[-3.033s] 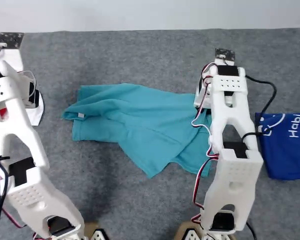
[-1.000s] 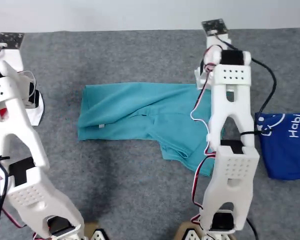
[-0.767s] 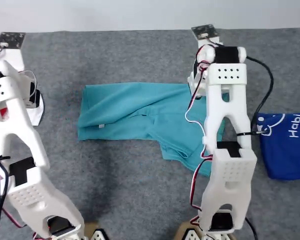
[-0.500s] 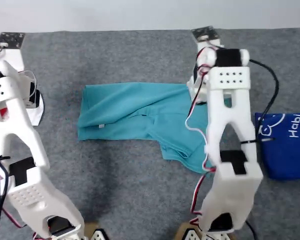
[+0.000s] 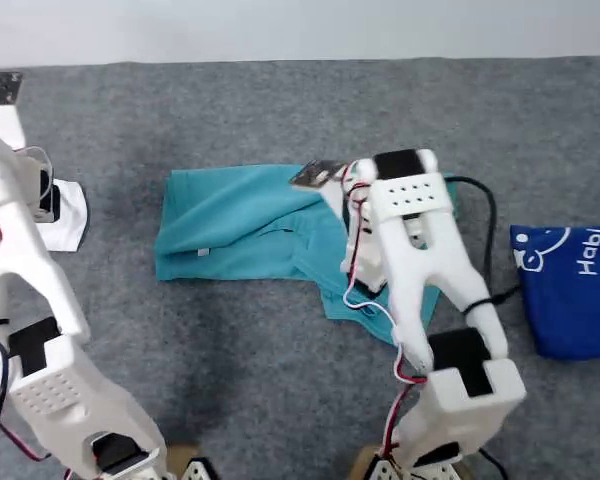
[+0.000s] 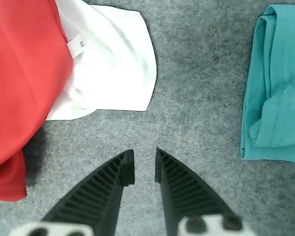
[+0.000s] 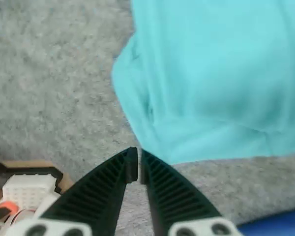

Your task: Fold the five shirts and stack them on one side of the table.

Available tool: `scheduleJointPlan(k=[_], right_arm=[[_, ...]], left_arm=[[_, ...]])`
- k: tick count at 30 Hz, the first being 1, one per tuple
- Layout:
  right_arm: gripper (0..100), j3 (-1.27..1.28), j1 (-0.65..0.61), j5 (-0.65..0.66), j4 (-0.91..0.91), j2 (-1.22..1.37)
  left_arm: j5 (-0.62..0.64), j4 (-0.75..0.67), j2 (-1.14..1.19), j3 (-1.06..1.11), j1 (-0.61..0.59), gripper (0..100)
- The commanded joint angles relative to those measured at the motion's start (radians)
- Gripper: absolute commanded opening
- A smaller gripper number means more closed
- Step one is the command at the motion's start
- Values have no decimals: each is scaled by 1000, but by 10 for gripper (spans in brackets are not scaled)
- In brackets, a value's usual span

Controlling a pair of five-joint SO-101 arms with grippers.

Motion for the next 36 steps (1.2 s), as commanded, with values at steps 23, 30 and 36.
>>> scheduleJointPlan(k=[23, 30, 36], right_arm=[[126, -9, -30, 8, -68, 180], [126, -9, -35, 11, -61, 85], [125, -9, -38, 9, -59, 73]], left_arm=[[-8, 25, -57, -5, -8, 79], [-8, 25, -57, -4, -6, 79], [-8, 25, -57, -4, -5, 79]])
